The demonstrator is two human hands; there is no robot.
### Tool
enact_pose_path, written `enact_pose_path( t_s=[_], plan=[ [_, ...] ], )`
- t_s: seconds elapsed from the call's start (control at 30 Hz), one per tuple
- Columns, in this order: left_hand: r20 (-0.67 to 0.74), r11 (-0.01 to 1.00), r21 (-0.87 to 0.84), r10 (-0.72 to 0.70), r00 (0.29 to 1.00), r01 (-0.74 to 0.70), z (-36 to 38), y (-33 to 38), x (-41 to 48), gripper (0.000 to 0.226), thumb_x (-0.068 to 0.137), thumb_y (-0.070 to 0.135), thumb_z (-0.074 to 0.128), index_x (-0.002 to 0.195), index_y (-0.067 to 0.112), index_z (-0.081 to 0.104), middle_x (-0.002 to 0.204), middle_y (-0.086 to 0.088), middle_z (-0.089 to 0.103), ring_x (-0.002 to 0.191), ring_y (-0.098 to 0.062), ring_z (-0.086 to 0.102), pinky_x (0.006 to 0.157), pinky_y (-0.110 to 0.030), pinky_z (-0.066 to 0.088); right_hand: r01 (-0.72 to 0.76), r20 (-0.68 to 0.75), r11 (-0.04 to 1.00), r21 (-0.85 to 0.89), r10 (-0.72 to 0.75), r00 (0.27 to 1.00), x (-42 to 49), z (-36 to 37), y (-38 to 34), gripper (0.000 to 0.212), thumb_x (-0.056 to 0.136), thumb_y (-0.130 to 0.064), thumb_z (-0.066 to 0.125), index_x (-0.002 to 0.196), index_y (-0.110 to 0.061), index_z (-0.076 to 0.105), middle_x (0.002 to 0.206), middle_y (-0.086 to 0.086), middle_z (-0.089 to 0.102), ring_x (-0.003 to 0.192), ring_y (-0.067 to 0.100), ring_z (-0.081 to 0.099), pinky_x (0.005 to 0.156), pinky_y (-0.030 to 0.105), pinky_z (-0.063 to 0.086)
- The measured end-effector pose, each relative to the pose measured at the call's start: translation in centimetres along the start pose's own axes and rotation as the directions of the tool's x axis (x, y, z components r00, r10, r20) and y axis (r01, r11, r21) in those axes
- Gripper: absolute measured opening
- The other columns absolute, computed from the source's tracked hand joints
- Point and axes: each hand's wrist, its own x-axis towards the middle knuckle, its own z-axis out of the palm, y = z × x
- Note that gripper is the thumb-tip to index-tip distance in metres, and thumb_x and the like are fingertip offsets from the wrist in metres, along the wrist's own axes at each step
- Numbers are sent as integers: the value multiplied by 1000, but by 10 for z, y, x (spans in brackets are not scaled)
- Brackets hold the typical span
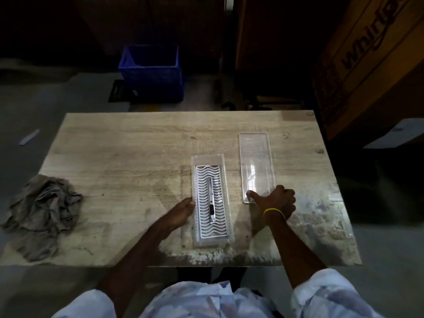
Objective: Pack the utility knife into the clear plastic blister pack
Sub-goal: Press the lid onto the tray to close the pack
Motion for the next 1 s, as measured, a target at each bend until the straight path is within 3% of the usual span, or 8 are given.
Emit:
enact_pose_path(
  t_s=[0.17,0.27,0.37,0.5,0.63,0.73,0.87,1.0],
  plan=[
    [-14,1000,17,3,1000,-3,-3,-12,10,33,106,33,33,136,29,46,141,4,52,128,-17,49,95,-30,39,-17,5,998,66,17,1000,-1,6,-1,95,38,-69,82,105,-6,56,110,18,55,102,39,55,85,49,48],
    [-24,1000,19,-9,1000,9,-3,-13,10,32,105,34,36,134,29,49,137,1,56,120,-16,52,92,-30,39,-68,51,971,227,58,997,3,5,-1,96,36,-56,91,110,-12,49,110,18,61,103,38,59,86,48,51],
    [-18,999,6,-32,999,32,-4,-12,10,24,104,37,37,124,35,50,132,2,57,119,-18,53,89,-34,40,-84,64,853,516,59,996,2,-4,-6,76,50,-23,93,109,-16,47,93,14,67,90,35,66,78,40,55],
    [0,999,-17,-27,1000,27,-5,-10,8,30,104,38,36,131,33,48,139,0,55,122,-16,52,79,-27,40,97,-143,725,682,2,990,-11,-19,-17,32,63,-3,83,90,-11,66,72,3,66,68,27,67,66,33,55],
    [6,999,-25,-27,1000,27,-6,-11,7,32,105,39,34,134,35,45,139,6,51,124,-14,47,88,-30,39,347,-383,715,607,-119,916,-26,-21,-29,22,77,-4,75,100,-6,75,87,14,67,79,28,66,75,35,56],
    [-13,1000,-17,17,1000,-17,-6,-11,6,37,105,33,35,139,25,46,139,4,53,122,-12,49,78,-24,40,592,-497,645,484,-354,792,-48,-31,-36,32,82,5,62,110,-6,73,96,14,62,89,27,62,81,36,53],
    [-73,998,-70,-5,997,-1,-6,-13,12,23,103,30,43,120,28,58,126,-2,63,112,-18,58,81,-30,46,835,-384,524,168,-745,545,-77,-36,-37,66,70,3,43,132,-12,60,136,12,59,128,29,53,110,43,40],
    [-193,978,-209,-13,981,-28,-8,-11,20,25,97,24,53,117,17,66,109,-14,72,88,-26,68,71,-38,57,889,-268,458,-14,-858,438,-102,-24,-38,62,76,-5,42,135,-17,58,140,4,57,132,27,51,106,49,41]
  ],
)
